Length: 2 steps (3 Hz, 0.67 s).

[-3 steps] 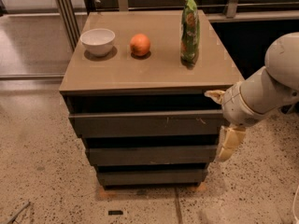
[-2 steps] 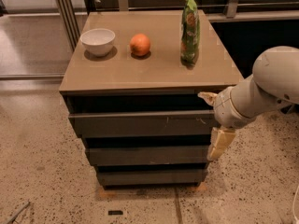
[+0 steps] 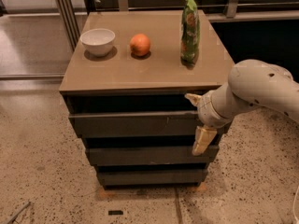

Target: Open top drawer

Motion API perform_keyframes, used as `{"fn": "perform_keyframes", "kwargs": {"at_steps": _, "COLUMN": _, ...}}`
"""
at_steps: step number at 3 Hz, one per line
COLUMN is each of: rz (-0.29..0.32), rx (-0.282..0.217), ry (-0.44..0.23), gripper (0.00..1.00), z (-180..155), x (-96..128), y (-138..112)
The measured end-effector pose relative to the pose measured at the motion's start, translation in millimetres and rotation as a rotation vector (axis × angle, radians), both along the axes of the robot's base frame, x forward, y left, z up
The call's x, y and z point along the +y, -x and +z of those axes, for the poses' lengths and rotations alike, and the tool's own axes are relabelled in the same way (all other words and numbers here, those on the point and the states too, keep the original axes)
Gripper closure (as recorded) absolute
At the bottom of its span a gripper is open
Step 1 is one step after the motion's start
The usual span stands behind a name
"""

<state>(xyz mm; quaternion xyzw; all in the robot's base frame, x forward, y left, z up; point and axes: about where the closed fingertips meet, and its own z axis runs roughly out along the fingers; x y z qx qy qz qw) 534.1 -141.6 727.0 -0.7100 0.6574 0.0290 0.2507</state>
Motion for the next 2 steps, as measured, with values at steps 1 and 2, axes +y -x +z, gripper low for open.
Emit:
{"fn": "perform_keyframes", "kwargs": {"at_steps": 1, "rz": 0.001, "rx": 0.007, "ry": -0.001, "gripper": 0.0, "z": -17.6, "x": 5.3, "y": -17.6}}
{"fn": "perform_keyframes", "kwargs": {"at_steps": 2, "rz": -0.005, "rx": 0.025, "ry": 0.004, "gripper": 0.0, "z": -34.8, "x": 7.2, "y": -32.7}}
